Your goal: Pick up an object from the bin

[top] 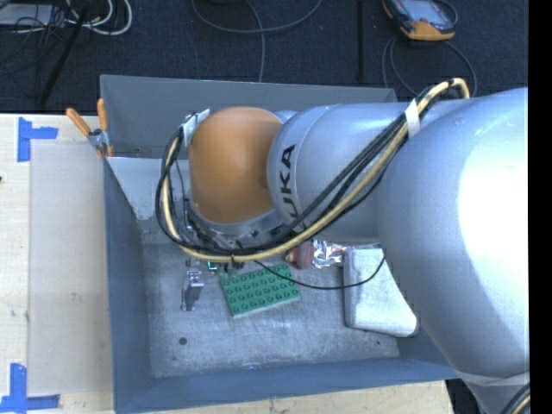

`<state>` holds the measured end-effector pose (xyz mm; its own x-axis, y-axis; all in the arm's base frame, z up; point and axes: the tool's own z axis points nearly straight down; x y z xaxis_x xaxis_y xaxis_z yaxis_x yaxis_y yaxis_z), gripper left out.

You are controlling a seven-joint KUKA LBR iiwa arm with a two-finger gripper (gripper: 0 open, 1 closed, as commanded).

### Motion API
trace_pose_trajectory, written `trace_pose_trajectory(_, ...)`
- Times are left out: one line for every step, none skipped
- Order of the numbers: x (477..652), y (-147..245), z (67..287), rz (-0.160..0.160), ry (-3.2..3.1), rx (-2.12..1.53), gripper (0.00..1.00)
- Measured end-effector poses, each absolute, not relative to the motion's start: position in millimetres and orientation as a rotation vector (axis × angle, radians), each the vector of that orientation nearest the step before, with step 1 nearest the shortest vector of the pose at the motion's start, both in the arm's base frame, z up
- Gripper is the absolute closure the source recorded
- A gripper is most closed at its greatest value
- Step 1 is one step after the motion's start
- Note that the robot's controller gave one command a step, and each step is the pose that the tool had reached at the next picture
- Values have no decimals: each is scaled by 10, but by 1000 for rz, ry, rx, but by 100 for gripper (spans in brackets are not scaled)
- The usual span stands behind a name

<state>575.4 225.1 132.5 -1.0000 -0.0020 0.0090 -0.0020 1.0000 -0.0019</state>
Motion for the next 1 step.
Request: trace_pose_trajectory(5627,1525,725,-6,-3133,277,0)
